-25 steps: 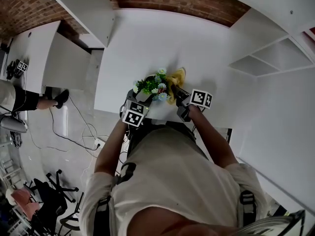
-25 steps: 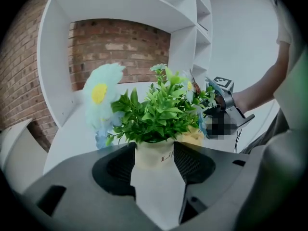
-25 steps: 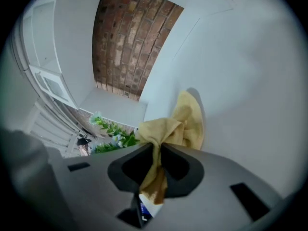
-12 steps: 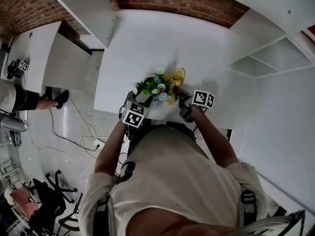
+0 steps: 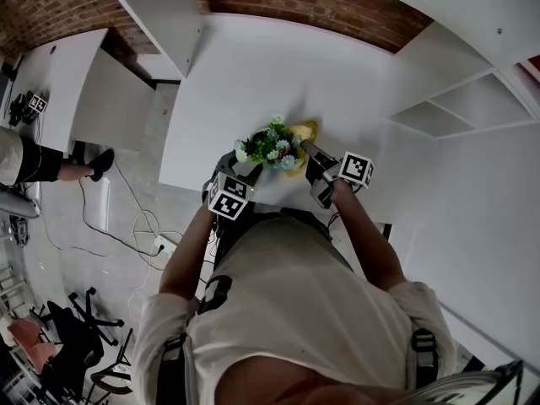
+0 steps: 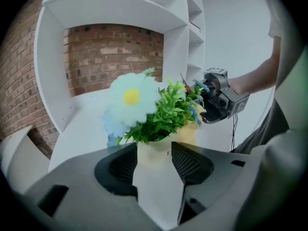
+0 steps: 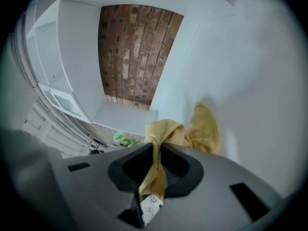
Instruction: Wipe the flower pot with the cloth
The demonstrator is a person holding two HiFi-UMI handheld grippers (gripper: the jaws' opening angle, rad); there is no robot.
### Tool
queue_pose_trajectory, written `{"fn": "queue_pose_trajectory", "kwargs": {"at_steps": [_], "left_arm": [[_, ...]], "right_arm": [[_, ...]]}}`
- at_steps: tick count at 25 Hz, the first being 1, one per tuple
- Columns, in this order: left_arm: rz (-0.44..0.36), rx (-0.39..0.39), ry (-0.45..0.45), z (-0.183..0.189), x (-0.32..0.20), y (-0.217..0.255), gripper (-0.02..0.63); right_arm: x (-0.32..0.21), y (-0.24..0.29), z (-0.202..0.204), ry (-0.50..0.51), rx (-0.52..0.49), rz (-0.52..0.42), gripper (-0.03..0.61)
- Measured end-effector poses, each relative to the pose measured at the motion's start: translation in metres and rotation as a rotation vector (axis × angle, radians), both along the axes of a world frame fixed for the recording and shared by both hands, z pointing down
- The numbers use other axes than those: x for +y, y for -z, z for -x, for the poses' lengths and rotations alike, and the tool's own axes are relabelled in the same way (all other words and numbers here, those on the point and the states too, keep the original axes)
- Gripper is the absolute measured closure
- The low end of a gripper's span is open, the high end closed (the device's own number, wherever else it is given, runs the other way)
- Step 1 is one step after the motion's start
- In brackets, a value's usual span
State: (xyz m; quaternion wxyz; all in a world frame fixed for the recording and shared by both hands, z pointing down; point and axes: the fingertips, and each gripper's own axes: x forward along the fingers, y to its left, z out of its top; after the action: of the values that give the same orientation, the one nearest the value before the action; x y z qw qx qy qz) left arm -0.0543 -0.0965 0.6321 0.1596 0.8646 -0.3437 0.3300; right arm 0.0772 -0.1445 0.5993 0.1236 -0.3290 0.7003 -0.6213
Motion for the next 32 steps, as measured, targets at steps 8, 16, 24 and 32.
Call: {"fn": "queue_pose_trajectory", "kwargs": {"at_steps": [8,16,24,32], "left_arm": [[0.046,0.007,0.035,0.0,-0.006,-0.007,0.397],[0.031,-0.026,0.094,-0.004,0.002,-0.007,0.408],[-0.002,-0.047,-0.033,0.011,-0.011,0.001,0.363],[0.045,-0.007,-0.067,-0.003,-0.007,-0.007,0.36]], "right_arm": [[0.03,-0.041,0.017,-0.031,0.089,0.093,0.515],[0.072,-0.053,0.041,0.094,0.114,0.149,0.517],[0.03,-0.016,0.001,-0.037,0.079,0.047,0.517],[0.035,-0.026,0.021,-0.022,0.117,0.064,0.517]]}}
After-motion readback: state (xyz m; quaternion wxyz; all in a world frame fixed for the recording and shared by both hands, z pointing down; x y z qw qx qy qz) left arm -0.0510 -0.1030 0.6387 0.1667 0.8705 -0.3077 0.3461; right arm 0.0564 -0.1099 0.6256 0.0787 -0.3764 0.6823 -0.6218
